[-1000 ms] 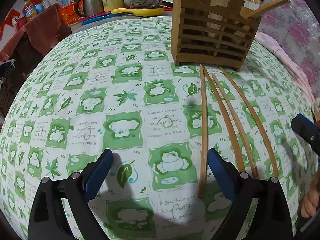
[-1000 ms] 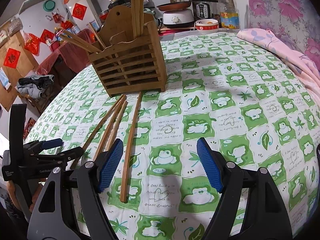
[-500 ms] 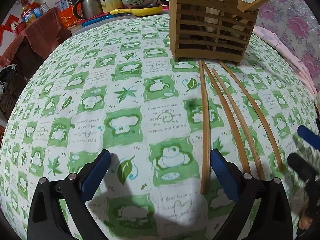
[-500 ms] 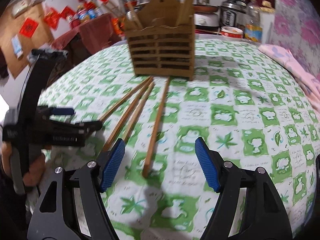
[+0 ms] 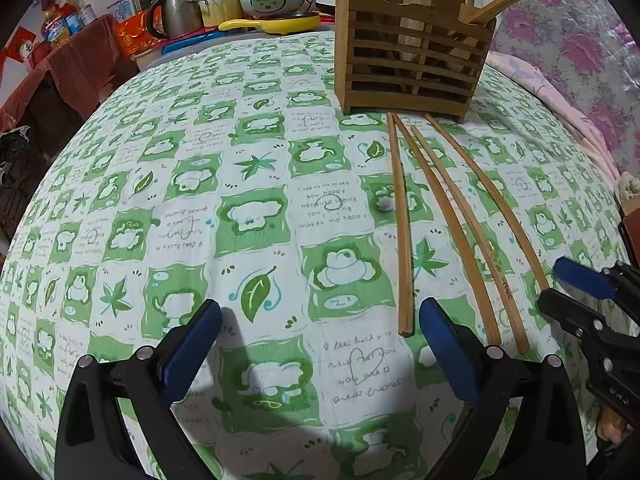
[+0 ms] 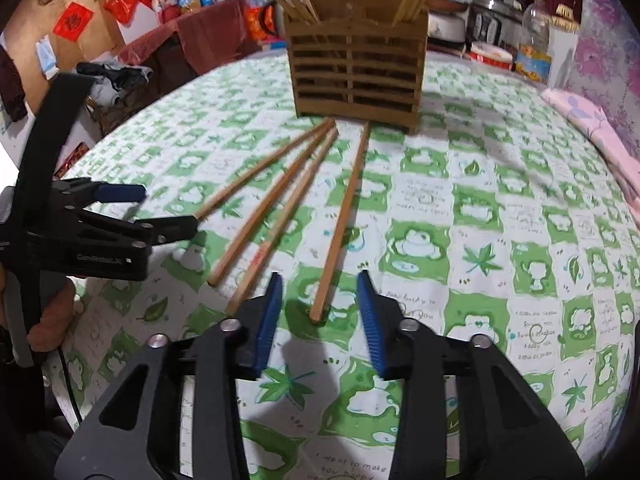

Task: Organize utensils
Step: 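Close the right gripper on a chopstick while the left gripper grasps another, then raise both held chopsticks and insert them into the wooden holder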

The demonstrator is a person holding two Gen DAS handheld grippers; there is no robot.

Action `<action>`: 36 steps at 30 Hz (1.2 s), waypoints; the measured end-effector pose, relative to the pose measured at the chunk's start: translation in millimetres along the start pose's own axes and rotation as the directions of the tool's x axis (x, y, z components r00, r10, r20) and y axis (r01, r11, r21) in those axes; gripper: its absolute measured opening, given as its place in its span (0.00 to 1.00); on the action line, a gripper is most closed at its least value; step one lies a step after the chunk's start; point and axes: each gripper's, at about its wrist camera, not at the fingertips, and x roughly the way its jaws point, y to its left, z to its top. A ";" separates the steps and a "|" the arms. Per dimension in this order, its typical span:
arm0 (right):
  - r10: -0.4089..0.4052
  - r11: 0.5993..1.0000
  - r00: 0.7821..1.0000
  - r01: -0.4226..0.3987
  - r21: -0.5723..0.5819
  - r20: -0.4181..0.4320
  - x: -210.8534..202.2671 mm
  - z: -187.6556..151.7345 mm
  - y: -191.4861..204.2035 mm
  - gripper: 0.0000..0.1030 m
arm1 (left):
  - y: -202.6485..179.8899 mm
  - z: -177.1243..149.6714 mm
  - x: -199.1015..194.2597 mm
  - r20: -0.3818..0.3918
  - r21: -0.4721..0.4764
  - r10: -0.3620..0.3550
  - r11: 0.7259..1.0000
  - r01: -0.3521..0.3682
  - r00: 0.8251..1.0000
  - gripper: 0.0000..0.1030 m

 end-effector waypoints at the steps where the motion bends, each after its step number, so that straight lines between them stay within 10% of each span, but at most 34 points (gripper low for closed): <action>1: 0.003 1.000 1.000 -0.002 0.007 -0.015 3.0 -0.1 -1.3 0.25 | -0.1 0.0 -0.1 0.000 -0.002 -0.001 1.000 0.001 1.000 0.94; 20: -0.002 0.997 1.000 0.003 0.076 -0.015 1.6 -0.8 -20.2 0.20 | -7.0 -1.5 -2.3 0.012 0.029 -0.007 1.000 0.006 1.000 0.91; 36: 0.024 0.993 1.000 -0.022 0.120 -0.011 0.4 -2.7 -29.7 0.08 | -32.5 -15.4 -14.4 0.050 0.160 -0.092 0.984 0.083 0.995 0.12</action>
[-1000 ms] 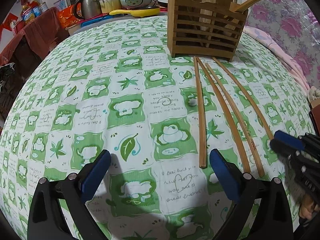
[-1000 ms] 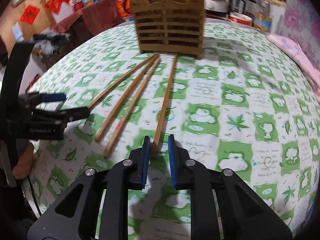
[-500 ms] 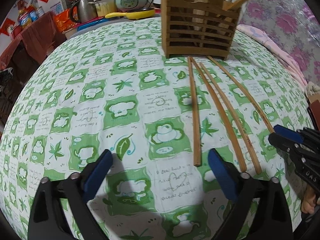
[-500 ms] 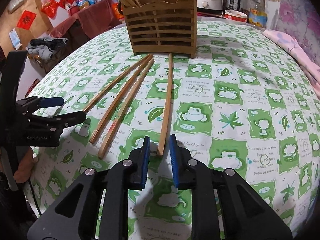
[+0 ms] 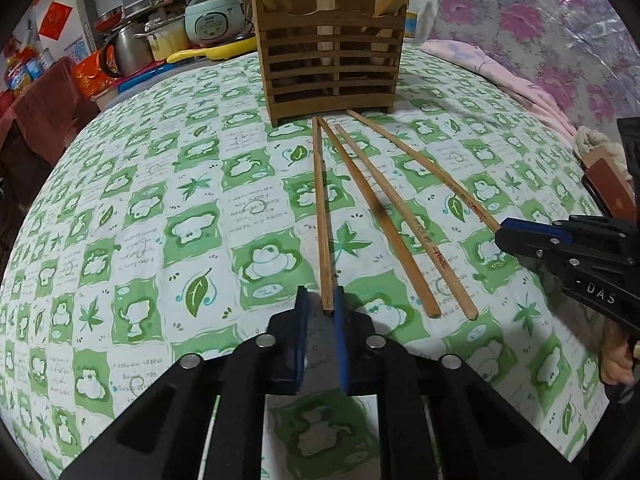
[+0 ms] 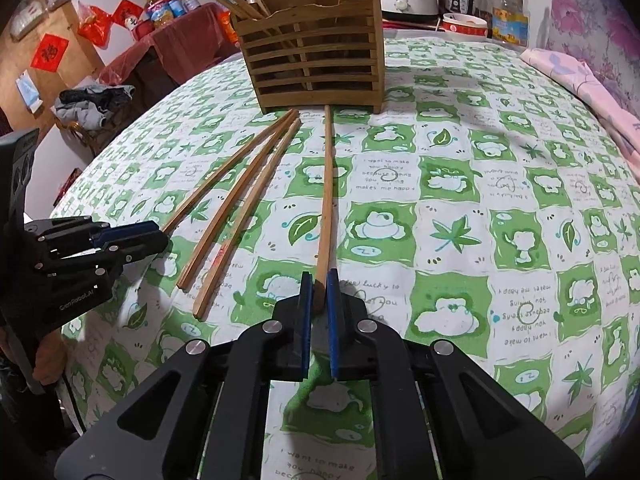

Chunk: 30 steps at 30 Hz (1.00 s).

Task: Organize utensils
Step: 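Raise both held chopsticks and insert them into the wooden holder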

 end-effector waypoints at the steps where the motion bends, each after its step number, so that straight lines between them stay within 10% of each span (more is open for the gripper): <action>1: 0.001 1.000 1.000 -0.001 0.001 -0.001 0.3 0.2 0.2 0.08 | 0.6 0.0 -0.4 0.000 -0.006 -0.006 1.000 0.006 1.000 0.12; 30: 0.011 1.000 0.978 -0.017 0.023 0.206 -44.8 -2.0 -10.6 0.06 | 9.3 7.3 -40.5 0.148 -0.056 -0.033 0.998 0.042 0.988 0.05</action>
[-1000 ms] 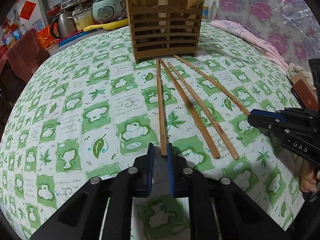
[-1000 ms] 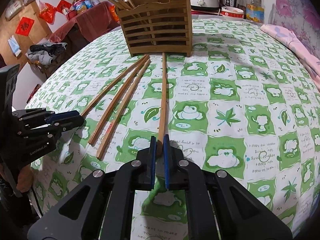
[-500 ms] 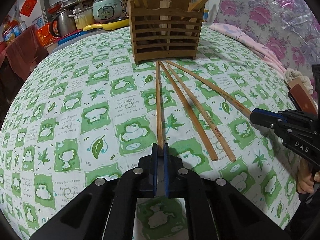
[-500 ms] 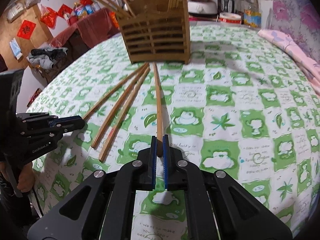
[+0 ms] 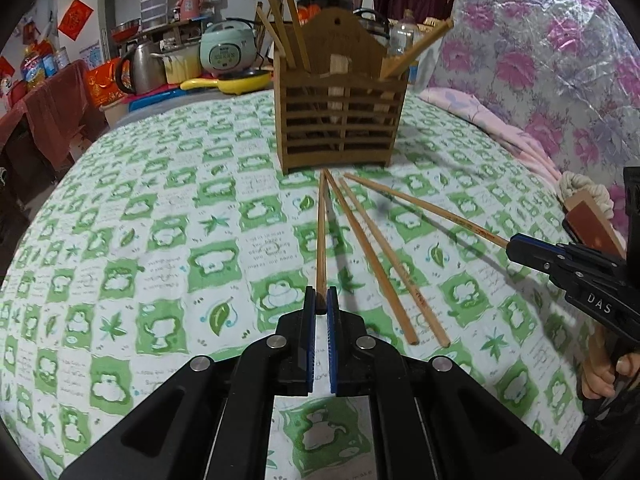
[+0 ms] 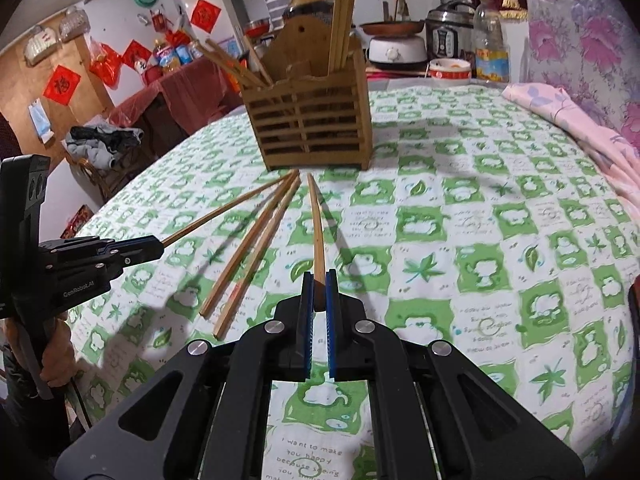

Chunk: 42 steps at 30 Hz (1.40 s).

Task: Organize utensils
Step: 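Raise both held chopsticks and insert them into the wooden holder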

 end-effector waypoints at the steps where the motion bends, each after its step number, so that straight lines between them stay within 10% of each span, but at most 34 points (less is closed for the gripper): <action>1: -0.001 1.000 1.000 0.001 0.003 0.012 -3.3 2.7 -0.3 0.06 | 0.4 2.7 -3.1 0.003 -0.002 -0.001 1.000 0.001 1.000 0.05; 15: 0.011 1.000 0.977 -0.006 -0.022 0.215 -65.9 77.7 14.9 0.06 | -19.2 83.3 -56.3 0.122 0.027 -0.041 0.999 0.038 0.992 0.06; 31: -0.016 0.995 0.966 0.040 -0.087 0.259 -66.3 127.0 38.8 0.06 | -34.7 151.3 -77.0 0.167 0.067 -0.047 0.997 0.036 0.985 0.05; 42: -0.058 0.987 0.916 0.113 -0.117 0.396 -91.7 194.8 58.4 0.06 | -24.7 233.7 -121.2 0.393 -0.013 0.050 0.999 -0.049 0.918 0.06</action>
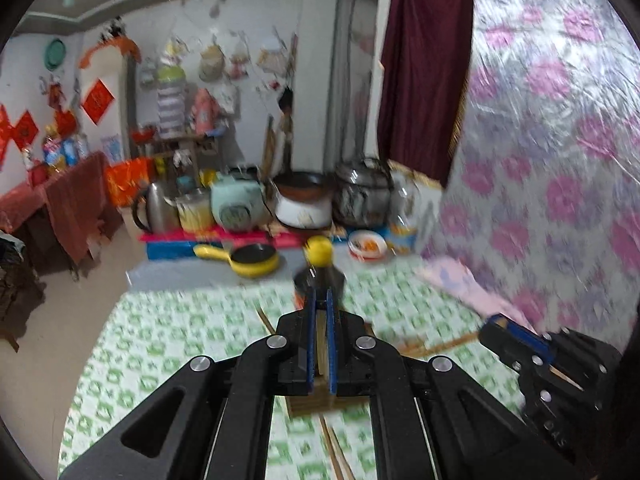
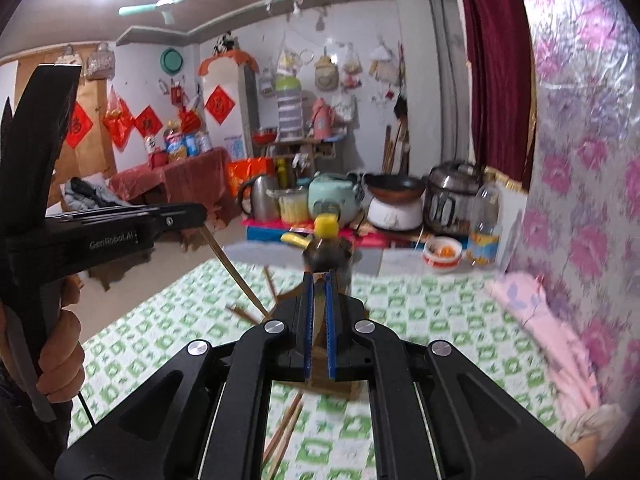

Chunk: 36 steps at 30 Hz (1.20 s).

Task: Organize utensils
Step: 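Raise both held chopsticks and insert them into the wooden holder, then open both grippers, leaving the chopsticks standing in the holder, then move both tools back down to the last chopsticks on the cloth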

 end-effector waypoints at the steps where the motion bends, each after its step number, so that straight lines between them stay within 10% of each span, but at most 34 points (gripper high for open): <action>1: -0.005 1.000 1.000 0.005 0.003 0.004 1.7 0.6 -0.5 0.06 | 0.5 1.3 3.7 0.004 -0.005 0.004 1.000 -0.004 1.000 0.05; 11: -0.043 0.999 0.985 0.044 0.002 -0.166 79.1 -32.3 -2.1 0.09 | 19.5 -50.9 92.3 -0.153 -0.080 -0.024 0.997 0.011 0.988 0.06; 16: -0.025 1.000 0.994 0.026 0.003 -0.106 51.6 -34.7 1.9 0.13 | 28.2 -66.4 77.7 -0.135 -0.081 0.005 0.997 -0.017 0.991 0.61; 26: 0.014 0.999 0.996 -0.011 0.033 -0.083 11.1 -63.8 10.5 0.55 | 42.7 -104.4 38.7 -0.146 -0.115 0.038 0.992 -0.055 0.989 0.87; 36: 0.047 0.989 0.978 -0.016 0.146 -0.206 19.2 -137.6 -6.8 0.68 | 47.2 -191.3 42.4 -0.267 -0.119 0.061 0.988 -0.096 0.962 0.91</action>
